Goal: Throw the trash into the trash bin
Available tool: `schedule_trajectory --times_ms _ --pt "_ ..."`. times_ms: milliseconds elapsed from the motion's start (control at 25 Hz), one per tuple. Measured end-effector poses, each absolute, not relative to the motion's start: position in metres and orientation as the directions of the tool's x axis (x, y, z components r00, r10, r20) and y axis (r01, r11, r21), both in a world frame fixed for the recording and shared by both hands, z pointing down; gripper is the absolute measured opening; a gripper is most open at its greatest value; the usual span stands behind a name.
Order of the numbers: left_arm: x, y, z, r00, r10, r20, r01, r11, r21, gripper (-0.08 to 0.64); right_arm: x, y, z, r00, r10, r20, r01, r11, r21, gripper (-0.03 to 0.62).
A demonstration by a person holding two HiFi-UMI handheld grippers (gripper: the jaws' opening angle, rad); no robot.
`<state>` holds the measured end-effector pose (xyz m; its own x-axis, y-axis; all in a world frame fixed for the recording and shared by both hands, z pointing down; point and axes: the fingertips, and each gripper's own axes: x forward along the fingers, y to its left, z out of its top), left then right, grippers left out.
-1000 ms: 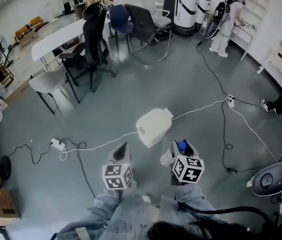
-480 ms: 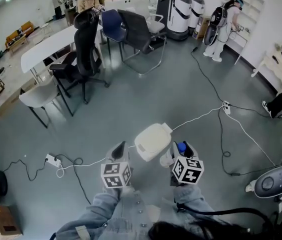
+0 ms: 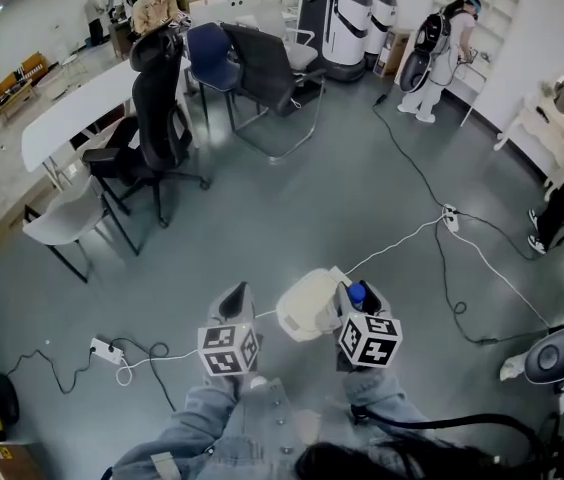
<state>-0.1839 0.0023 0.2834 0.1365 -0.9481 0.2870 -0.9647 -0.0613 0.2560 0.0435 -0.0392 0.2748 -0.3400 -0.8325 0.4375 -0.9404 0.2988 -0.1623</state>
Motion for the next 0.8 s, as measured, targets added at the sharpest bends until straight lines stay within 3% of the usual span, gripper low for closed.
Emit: schedule_trajectory --times_ms 240,800 --pt "-0.197 -0.042 0.304 0.167 -0.933 0.319 -0.959 -0.078 0.273 0.008 0.033 -0.065 0.283 -0.308 -0.839 0.448 -0.951 0.263 -0.162 0.196" --pt "-0.145 -0.074 0.340 0.228 -0.884 0.408 -0.957 -0.126 0.261 0.008 0.093 -0.099 0.315 -0.251 -0.819 0.515 -0.967 0.188 -0.172 0.196"
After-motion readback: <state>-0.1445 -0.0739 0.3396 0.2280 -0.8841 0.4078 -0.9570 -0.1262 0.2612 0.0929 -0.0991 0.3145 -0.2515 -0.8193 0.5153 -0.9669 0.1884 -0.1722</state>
